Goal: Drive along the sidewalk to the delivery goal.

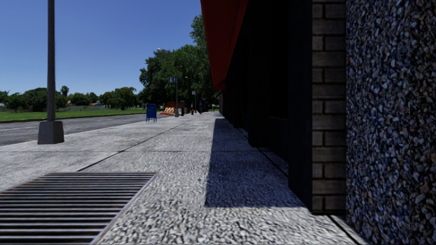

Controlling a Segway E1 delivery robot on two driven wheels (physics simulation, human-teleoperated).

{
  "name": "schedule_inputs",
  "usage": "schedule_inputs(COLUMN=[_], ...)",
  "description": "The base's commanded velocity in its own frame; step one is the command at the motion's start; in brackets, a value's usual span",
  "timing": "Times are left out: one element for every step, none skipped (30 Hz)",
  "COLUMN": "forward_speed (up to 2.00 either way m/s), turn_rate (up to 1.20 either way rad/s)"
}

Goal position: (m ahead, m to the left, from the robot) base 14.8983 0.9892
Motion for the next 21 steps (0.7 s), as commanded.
schedule_inputs(forward_speed=[2.00, 2.00, 2.00, 2.00, 2.00, 2.00, 2.00, 2.00, 2.00, 2.00, 2.00, 2.00, 2.00, 2.00, 2.00, 2.00, 2.00, 2.00, 2.00, 2.00, 2.00], turn_rate=[0.00, 0.00, 0.00, 0.00, 0.00, 0.00, 0.00, 0.00, 0.00, 0.00, 0.00, 0.06, 0.14, 0.18, 0.18, 0.20, 0.20, 0.20, 0.21, 0.21, 0.18])
